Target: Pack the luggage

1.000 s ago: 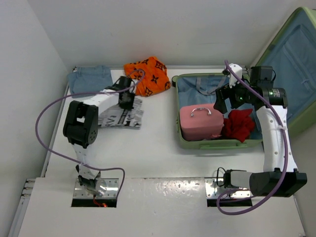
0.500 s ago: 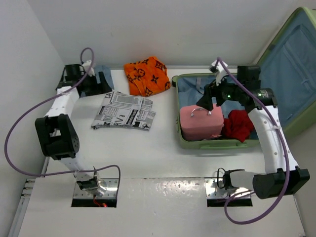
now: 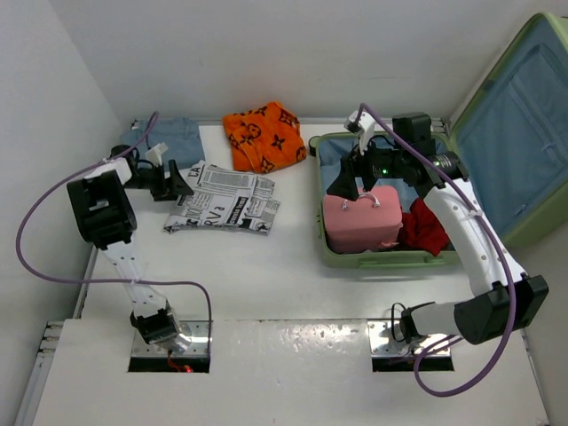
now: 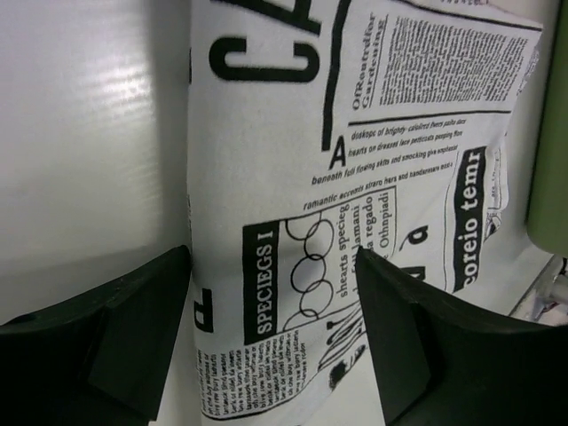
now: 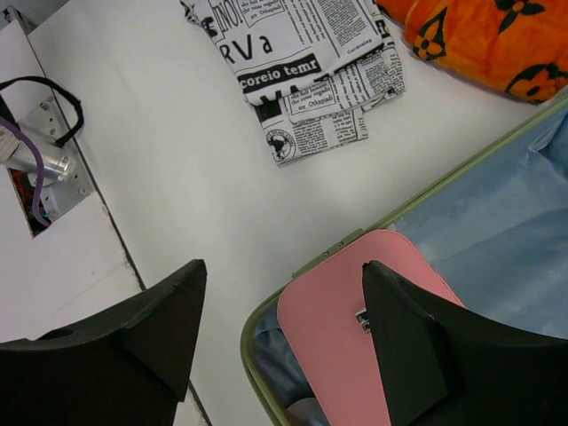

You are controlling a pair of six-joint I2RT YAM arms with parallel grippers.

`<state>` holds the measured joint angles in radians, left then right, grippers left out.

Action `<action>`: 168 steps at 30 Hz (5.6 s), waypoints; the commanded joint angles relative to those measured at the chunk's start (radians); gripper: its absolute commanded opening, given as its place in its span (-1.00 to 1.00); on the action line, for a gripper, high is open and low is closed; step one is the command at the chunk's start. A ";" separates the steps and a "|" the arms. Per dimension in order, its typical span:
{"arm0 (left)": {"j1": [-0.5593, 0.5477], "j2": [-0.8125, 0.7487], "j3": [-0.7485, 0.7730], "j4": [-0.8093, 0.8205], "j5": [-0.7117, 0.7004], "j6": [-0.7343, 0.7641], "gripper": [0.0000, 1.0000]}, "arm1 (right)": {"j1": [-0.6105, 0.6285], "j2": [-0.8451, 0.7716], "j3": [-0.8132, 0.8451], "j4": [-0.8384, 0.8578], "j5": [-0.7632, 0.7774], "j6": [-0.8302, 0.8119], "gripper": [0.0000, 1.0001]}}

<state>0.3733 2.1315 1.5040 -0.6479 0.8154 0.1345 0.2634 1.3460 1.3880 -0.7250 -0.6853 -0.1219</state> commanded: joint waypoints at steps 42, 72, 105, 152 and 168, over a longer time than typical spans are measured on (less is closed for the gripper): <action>-0.438 -0.272 -0.128 0.300 0.049 -0.760 -1.00 | 0.499 -0.094 -0.631 1.093 0.756 -0.105 1.00; -0.516 -0.363 0.022 0.154 -0.173 -1.006 -1.00 | 0.775 0.375 -0.139 0.990 1.118 0.209 1.00; -0.533 -0.395 -0.014 0.332 0.096 -1.065 -1.00 | 0.611 0.443 -0.066 0.717 1.144 0.347 1.00; -0.330 -0.334 -0.091 0.516 -0.042 -0.863 0.99 | -0.452 0.148 -0.501 0.863 0.897 0.288 -1.00; -0.330 -0.305 0.056 0.298 -0.571 -0.483 0.82 | -0.467 0.263 -0.258 0.849 0.888 0.179 0.52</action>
<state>0.0341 1.8385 1.4624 -0.3084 0.4988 -0.4801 -0.2146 1.6505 1.0489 0.0669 0.2062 0.1005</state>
